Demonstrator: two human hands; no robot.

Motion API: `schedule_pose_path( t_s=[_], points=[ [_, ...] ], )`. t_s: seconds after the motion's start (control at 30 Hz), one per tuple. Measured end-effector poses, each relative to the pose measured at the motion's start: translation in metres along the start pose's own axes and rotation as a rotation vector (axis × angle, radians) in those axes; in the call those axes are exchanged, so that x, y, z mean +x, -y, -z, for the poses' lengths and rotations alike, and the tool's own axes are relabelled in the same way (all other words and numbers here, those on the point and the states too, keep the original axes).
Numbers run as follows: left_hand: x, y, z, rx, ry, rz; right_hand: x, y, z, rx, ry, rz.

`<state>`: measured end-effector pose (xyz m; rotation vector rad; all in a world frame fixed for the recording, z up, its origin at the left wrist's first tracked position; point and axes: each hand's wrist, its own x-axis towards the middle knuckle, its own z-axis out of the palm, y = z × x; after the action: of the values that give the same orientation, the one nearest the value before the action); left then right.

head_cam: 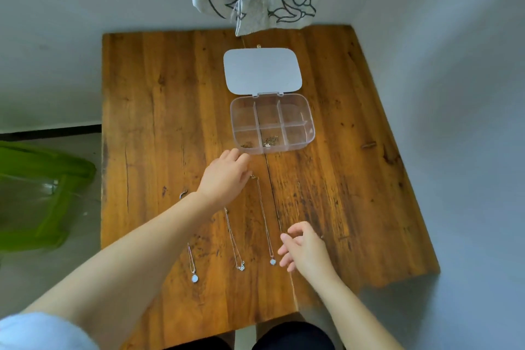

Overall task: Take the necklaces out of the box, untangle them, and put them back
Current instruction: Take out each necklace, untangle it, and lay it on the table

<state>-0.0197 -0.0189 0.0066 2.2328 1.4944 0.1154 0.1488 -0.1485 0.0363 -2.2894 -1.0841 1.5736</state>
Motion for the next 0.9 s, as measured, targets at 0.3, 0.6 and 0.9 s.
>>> schedule_pose_path(
  t_s=[0.3, 0.6, 0.9],
  points=[
    [0.01, 0.011, 0.005, -0.151, -0.138, 0.186, 0.094, 0.127, 0.044, -0.33, 0.034, 0.456],
    [0.018, 0.008, -0.002, -0.162, -0.255, 0.202, 0.136, 0.189, 0.029, -1.226, 0.313, 0.561],
    [0.02, 0.008, -0.002, -0.146, -0.269, 0.228, 0.135, 0.195, 0.031, -1.203, 0.455, 0.505]
  ],
)
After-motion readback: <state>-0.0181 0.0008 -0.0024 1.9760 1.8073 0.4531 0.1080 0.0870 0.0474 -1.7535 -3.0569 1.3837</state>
